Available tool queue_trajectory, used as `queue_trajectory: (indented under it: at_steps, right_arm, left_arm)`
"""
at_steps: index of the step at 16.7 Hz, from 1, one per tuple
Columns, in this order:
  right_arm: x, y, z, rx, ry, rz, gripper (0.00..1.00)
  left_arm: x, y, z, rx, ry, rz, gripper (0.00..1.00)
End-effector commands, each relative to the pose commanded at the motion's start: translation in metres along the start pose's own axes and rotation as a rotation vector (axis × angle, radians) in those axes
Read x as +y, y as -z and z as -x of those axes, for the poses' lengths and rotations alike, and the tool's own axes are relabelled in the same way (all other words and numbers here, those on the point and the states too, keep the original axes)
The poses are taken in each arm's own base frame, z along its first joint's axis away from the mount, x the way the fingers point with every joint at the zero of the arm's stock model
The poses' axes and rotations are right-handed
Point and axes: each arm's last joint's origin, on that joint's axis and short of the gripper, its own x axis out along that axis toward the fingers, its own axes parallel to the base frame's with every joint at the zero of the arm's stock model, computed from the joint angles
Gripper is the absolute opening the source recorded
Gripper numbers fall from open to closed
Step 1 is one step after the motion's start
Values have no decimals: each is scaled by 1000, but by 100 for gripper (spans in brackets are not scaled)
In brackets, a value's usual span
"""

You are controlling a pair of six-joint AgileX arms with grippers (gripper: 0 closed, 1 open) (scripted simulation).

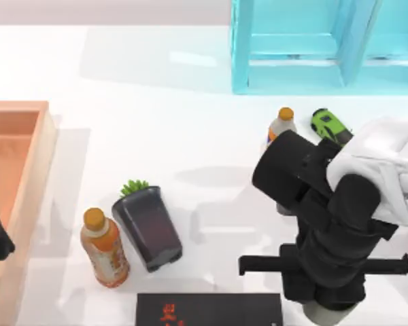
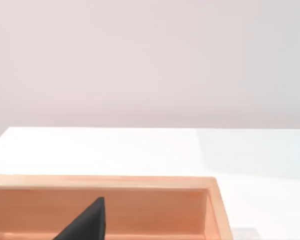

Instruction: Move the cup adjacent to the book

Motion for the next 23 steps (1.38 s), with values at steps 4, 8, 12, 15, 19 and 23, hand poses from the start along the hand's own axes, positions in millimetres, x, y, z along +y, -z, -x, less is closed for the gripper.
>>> queue_trajectory:
  at_steps: [4,8,12,15,19,23]
  right_arm:
    - [-4,2,-16,4,8,-1,0]
    - [-4,2,-16,4,8,-1,15]
    - [-4,2,-16,4,8,-1,45]
    - [-4,2,-16,4,8,-1,68]
    - [-4,2,-16,4,8,-1,98]
    - [-4,2,-16,4,8,-1,100]
  left_arm:
    - [0,0,0,0,0,0,100]
    - [0,0,0,0,0,0,100]
    - [0,0,0,0,0,0,100]
    - [0,0,0,0,0,0,100]
    - [0,0,0,0,0,0,100]
    - [0,0,0,0,0,0,100]
